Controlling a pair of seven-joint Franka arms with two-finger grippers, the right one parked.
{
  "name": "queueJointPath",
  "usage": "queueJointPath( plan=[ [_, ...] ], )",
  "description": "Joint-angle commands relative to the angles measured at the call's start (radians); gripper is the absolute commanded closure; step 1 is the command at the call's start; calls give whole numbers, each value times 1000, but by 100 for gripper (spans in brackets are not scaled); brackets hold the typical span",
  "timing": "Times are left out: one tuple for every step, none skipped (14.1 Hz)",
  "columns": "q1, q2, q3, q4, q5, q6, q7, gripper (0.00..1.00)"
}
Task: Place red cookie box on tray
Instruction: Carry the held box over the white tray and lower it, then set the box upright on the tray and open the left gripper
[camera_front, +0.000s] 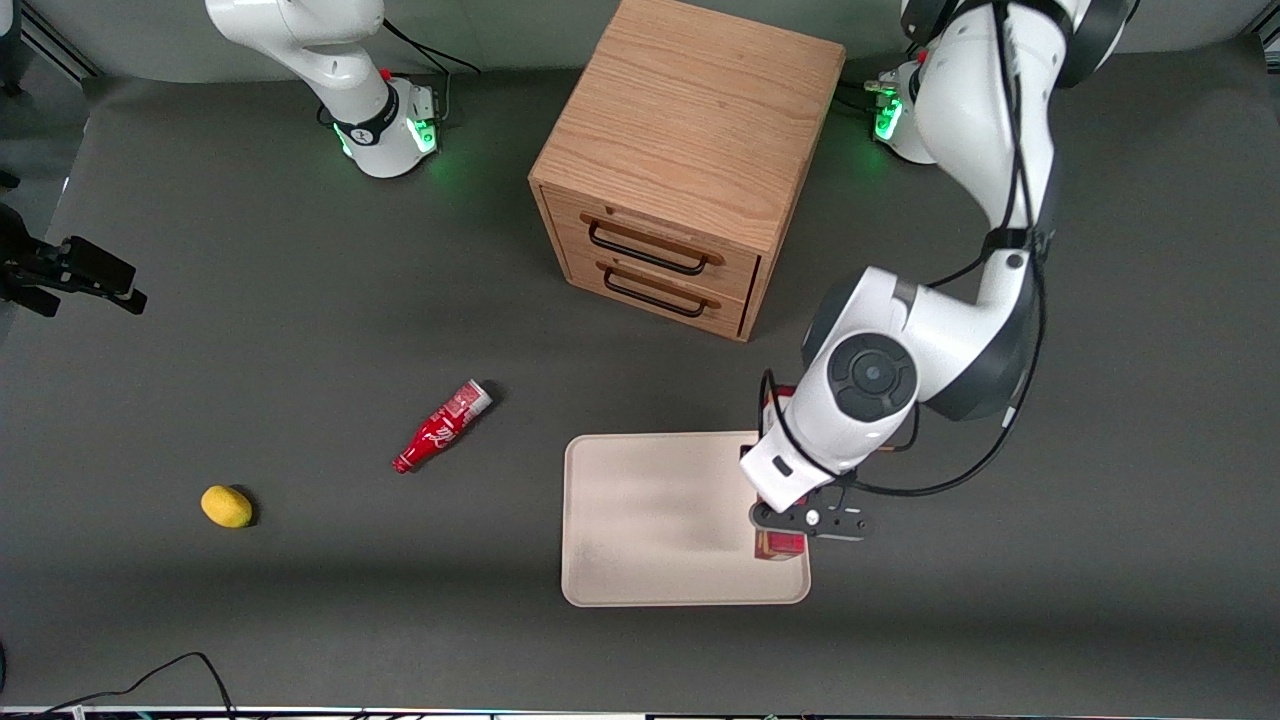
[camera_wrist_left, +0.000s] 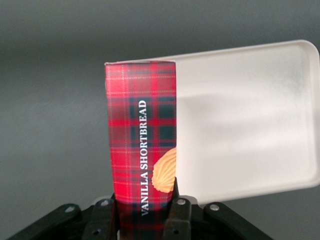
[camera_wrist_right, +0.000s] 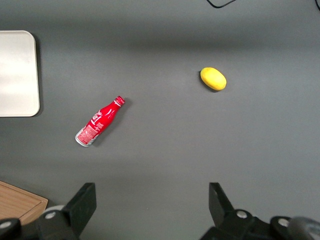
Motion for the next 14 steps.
queueJointPath(
  plan=[
    [-19,91,10,65,11,76,-60,88],
    [-24,112,13,67,14,98,-62,88],
    [-25,129,14,65,22,109,-62,88],
    [-25,145,13,65,42,118,-62,88],
    [-25,155,13,65,62,123,-62,88],
    [-25,163,13,62,69,139,-64,88],
    [-25,174,13,61,71,158,-67,87],
    [-25,186,13,59,80,176,-67,87],
    [-25,194,14,59,94,193,-67,87],
    [-24,197,14,59,102,195,-67,87],
    [-22,200,14,59,102,196,-67,86],
    [-22,201,14,57,102,205,-67,86],
    [-22,205,14,57,102,207,-67,84],
    [-22,206,14,57,102,209,-67,76]
  ],
)
